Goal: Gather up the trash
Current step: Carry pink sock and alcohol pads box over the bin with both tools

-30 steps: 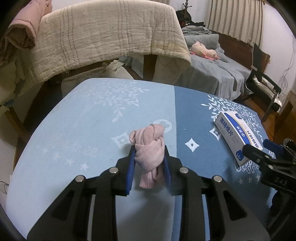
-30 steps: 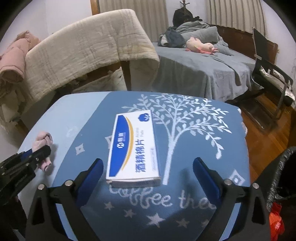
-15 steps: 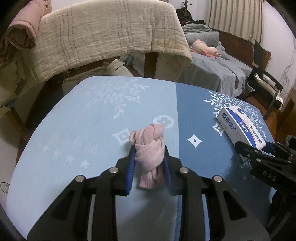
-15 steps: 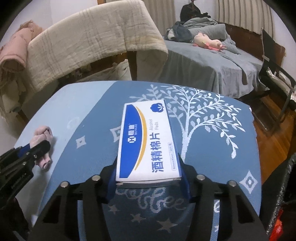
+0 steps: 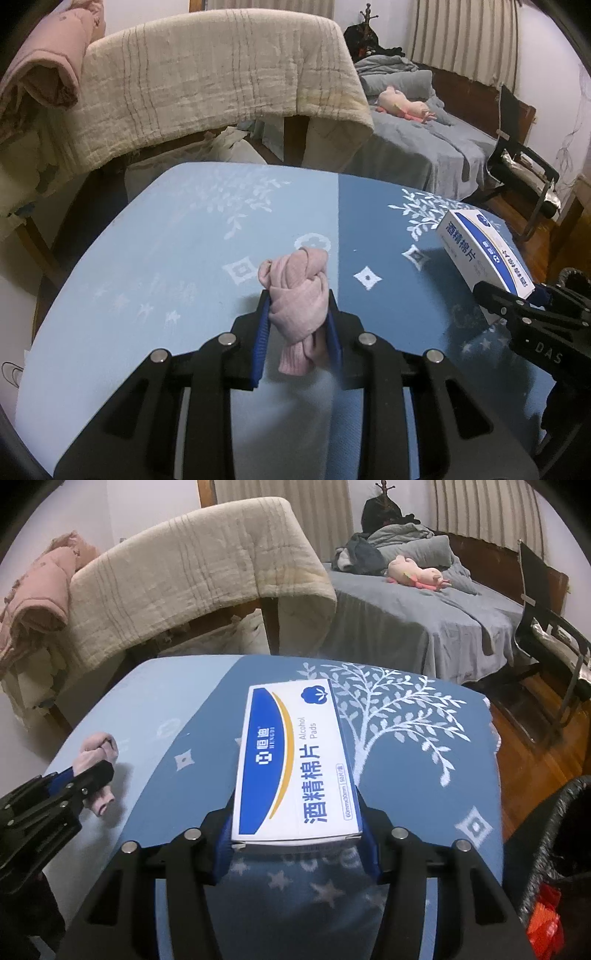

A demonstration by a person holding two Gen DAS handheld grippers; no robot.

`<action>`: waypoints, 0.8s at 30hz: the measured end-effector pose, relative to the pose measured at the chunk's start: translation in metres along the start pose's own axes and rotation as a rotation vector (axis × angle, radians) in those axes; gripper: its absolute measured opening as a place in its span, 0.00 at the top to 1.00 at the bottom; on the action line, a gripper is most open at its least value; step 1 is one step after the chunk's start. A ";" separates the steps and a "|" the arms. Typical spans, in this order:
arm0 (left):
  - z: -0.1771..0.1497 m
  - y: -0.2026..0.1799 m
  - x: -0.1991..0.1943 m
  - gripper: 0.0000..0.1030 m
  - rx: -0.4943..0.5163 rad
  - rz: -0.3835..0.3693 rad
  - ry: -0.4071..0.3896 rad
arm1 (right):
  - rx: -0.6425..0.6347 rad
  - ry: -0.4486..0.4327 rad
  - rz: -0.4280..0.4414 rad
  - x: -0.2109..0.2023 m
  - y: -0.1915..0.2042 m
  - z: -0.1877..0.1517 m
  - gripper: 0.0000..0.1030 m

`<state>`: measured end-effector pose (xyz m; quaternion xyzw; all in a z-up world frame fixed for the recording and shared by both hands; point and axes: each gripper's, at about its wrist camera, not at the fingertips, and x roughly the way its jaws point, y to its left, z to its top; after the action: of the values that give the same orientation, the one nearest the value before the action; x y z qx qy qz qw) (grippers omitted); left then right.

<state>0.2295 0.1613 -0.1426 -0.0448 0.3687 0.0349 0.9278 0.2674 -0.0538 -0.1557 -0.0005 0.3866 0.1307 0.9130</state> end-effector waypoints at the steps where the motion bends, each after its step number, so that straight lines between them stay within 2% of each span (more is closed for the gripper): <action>1: 0.000 -0.002 -0.004 0.74 0.004 -0.002 -0.007 | 0.003 -0.001 0.003 -0.003 -0.002 -0.001 0.47; 24: -0.011 -0.059 -0.094 0.74 0.037 -0.059 -0.100 | 0.024 -0.094 0.026 -0.124 -0.032 -0.021 0.47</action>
<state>0.1593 0.0986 -0.0828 -0.0368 0.3212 0.0030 0.9463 0.1772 -0.1162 -0.0857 0.0218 0.3449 0.1380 0.9282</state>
